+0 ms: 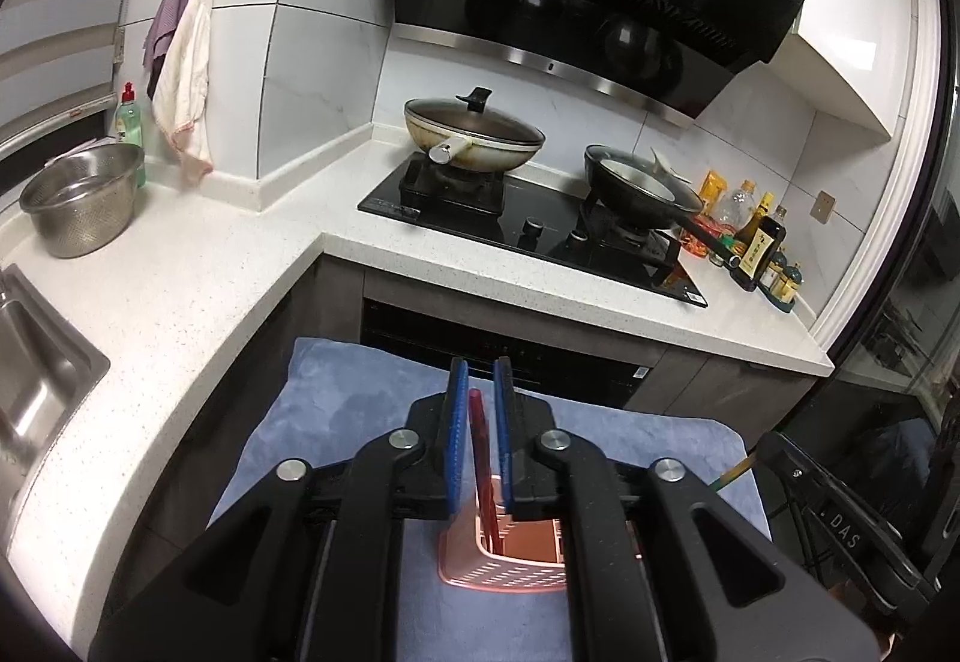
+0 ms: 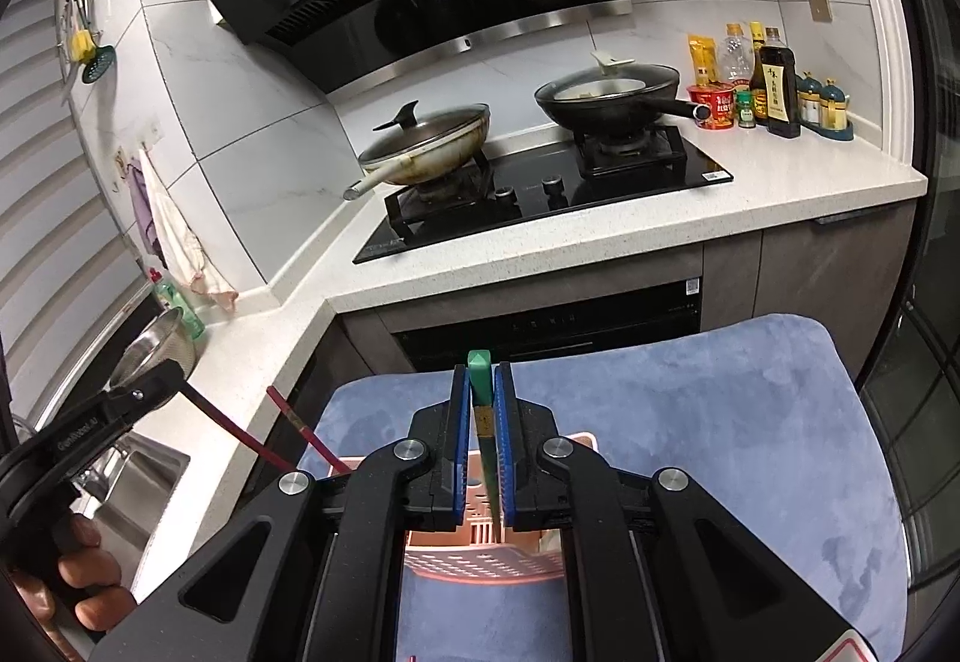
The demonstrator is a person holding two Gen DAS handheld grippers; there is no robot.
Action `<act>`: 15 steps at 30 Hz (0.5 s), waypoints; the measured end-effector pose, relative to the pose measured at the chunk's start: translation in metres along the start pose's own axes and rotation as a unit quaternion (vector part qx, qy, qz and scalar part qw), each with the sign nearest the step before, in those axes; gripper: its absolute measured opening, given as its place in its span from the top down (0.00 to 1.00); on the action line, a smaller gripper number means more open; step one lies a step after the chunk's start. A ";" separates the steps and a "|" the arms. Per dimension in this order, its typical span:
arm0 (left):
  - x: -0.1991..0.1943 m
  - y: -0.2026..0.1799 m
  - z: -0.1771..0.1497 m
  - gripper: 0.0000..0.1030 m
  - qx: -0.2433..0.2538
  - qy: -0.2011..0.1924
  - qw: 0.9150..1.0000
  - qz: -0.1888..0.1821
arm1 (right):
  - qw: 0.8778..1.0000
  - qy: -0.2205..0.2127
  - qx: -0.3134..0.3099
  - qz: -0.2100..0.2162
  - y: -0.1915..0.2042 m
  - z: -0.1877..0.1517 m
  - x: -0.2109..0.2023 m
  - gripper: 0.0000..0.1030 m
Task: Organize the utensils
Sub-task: 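Open left tool to drop its chopstick in the holder while right tool releases the green one, then bring both open tools back down to the remaining utensils on the mat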
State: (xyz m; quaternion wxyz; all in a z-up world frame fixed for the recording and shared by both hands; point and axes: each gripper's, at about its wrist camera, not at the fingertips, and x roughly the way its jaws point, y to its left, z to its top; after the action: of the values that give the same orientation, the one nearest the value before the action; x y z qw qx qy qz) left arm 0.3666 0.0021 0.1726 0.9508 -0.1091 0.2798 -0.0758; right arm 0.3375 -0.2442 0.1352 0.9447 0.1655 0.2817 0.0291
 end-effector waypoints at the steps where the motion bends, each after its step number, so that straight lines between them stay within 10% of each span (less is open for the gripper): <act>1: 0.000 0.000 0.000 0.82 0.000 0.001 1.000 0.000 | 1.000 -0.001 0.002 -0.003 0.000 -0.001 0.000 0.85; 4: -0.003 0.004 0.000 0.65 -0.006 -0.002 1.000 0.006 | 1.000 -0.001 0.011 -0.005 -0.003 -0.001 -0.001 0.84; 15: -0.020 0.016 -0.008 0.63 -0.001 0.004 1.000 0.012 | 1.000 -0.003 0.013 -0.010 -0.002 -0.013 -0.026 0.77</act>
State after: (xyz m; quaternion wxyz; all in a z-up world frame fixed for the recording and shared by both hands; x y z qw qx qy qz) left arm 0.3467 0.0202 0.1722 0.9506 -0.1064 0.2845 -0.0643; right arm 0.3084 -0.2459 0.1378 0.9435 0.1745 0.2814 0.0153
